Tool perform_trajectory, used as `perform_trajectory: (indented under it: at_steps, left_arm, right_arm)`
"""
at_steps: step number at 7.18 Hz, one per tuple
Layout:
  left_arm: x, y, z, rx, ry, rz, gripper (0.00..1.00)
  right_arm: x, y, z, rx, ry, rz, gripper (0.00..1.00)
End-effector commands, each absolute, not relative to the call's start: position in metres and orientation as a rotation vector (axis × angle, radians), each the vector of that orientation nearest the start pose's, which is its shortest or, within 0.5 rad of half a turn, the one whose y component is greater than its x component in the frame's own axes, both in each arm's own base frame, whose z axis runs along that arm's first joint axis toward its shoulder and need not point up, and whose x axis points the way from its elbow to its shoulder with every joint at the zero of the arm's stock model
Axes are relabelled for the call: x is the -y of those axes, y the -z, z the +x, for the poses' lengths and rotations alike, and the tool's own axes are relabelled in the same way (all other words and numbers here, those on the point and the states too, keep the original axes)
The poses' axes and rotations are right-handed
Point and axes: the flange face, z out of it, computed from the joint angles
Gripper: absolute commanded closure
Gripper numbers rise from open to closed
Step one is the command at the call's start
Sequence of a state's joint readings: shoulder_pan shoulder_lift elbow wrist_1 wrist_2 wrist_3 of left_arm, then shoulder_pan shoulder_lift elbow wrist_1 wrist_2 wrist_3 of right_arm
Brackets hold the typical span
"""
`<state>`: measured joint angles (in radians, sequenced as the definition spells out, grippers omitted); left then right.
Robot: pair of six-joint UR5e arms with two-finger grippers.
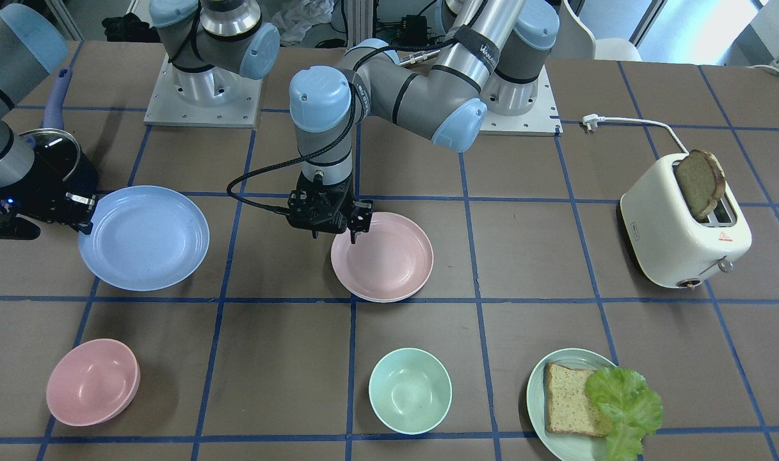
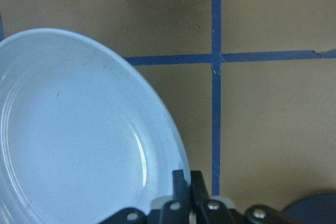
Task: Stack three plates with pink and blue
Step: 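Release the pink plate and raise the left gripper away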
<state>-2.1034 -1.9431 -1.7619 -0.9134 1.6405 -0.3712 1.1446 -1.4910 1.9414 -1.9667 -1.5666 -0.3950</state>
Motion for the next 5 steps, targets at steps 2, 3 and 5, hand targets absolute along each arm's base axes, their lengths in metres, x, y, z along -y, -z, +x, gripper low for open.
perform_trajectory:
  at_steps: [2,3,5]
  left_arm:
    - [0.477,-0.322,-0.335,-3.153,0.150,0.120,0.00]
    - [0.491,-0.353,-0.296,-3.138,0.105,0.151,0.00]
    - [0.511,-0.400,-0.249,-3.126,-0.019,0.082,0.00]
  right_arm:
    - [0.490,-0.326,-0.023,-3.087,-0.057,0.164,1.00]
    - [0.489,-0.326,0.016,-3.090,-0.059,0.120,1.00]
    - [0.481,-0.325,0.088,-2.978,-0.025,0.129,1.00]
